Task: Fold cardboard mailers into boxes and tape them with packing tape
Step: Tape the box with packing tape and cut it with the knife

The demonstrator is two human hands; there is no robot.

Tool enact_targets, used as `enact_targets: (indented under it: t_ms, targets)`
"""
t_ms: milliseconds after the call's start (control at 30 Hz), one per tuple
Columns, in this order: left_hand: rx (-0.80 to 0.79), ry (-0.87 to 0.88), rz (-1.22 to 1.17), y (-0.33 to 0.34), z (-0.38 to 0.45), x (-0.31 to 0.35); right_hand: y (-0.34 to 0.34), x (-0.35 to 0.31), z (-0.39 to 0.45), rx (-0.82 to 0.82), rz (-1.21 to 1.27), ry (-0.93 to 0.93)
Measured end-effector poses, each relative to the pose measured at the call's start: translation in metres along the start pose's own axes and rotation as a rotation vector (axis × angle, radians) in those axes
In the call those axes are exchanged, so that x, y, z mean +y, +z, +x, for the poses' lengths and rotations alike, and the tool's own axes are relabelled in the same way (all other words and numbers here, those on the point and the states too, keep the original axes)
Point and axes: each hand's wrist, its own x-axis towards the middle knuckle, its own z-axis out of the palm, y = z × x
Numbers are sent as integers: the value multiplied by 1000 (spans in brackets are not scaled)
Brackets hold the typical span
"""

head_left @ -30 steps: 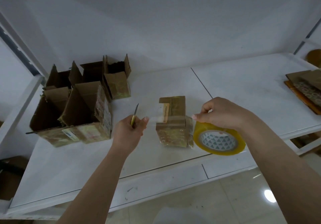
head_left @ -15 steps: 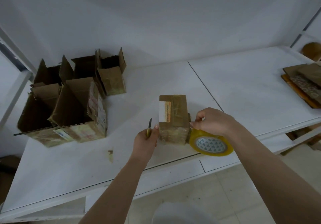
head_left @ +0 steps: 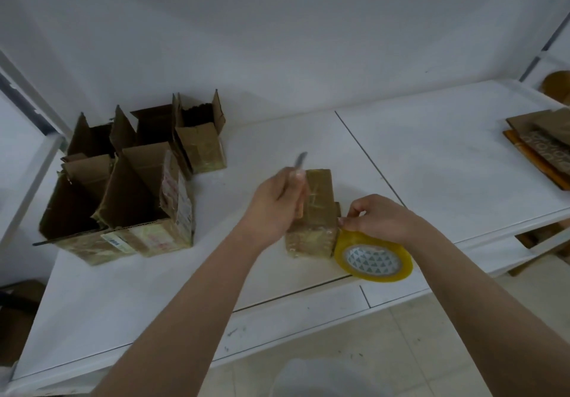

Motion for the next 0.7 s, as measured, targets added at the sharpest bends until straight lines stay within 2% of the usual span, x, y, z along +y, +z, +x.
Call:
enact_targets:
  t_ms: [67, 133, 300, 400, 467, 533, 600, 700]
  targets:
    - [-214, -52, 22, 16, 10, 12, 0, 0, 0, -14, 50, -24]
    - [-336, -128, 59, 24, 17, 8, -3, 2, -2, -38, 86, -45]
    - [-294, -119, 125, 26, 23, -11, -17, 26, -8, -224, 395, -26]
    - [-287, -106, 114, 26, 22, -16, -15, 39, -14, -196, 458, -44]
    - [-290, -100, 139, 27, 22, -17, -14, 42, -11, -80, 354, -44]
    - [-291, -88, 170, 27, 22, -16, -15, 42, -7, 31, 28, -2]
    - [-299, -72, 213, 26, 21, -13, -16, 40, -7, 76, -263, 40]
    - [-365, -66, 322, 23, 19, -7, -19, 43, -9, 17, -200, -11]
